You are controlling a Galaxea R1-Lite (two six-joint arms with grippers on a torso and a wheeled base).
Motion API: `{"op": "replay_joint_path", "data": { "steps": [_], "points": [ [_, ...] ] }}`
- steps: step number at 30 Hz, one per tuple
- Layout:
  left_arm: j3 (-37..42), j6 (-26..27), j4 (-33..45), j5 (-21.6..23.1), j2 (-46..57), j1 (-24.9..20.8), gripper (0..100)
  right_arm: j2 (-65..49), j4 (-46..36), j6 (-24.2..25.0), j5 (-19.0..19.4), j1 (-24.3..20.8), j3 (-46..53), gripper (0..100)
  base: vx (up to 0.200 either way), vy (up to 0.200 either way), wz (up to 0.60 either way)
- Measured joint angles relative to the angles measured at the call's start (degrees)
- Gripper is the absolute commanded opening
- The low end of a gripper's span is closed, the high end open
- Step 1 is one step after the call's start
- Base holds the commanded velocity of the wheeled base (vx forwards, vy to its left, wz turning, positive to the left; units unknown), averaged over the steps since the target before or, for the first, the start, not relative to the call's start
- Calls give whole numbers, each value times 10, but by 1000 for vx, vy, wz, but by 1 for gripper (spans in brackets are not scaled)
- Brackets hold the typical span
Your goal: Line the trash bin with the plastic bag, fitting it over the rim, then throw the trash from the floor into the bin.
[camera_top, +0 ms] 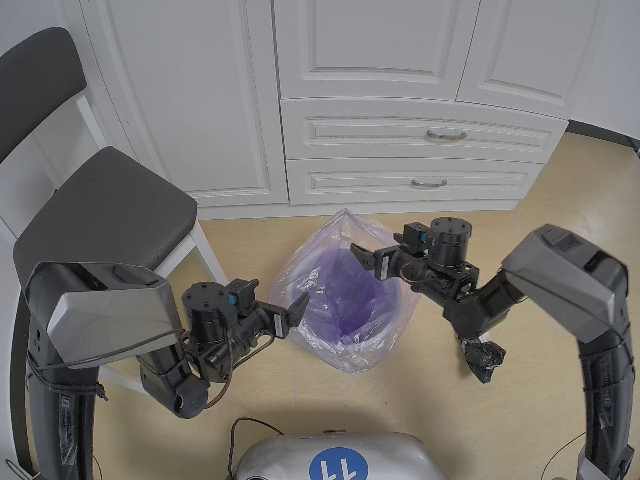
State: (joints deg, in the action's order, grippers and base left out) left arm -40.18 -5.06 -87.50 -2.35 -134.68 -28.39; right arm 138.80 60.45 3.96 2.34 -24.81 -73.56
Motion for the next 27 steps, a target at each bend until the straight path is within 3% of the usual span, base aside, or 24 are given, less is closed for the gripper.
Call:
{"op": "replay_joint_path", "data": {
  "steps": [7, 14, 27],
  "points": [
    [-80, -36, 5, -80, -35, -21, 100, -121, -147, -46, 61, 42, 129, 100, 0, 0, 0],
    [-128, -53, 18, -120, -65, -27, 100, -143, -243, -81, 86, 90, 95, 100, 0, 0, 0],
    [-192, -60, 83, -133, -100, 27, 100, -54, -282, -92, 42, 130, -34, 100, 0, 0, 0]
  ]
}}
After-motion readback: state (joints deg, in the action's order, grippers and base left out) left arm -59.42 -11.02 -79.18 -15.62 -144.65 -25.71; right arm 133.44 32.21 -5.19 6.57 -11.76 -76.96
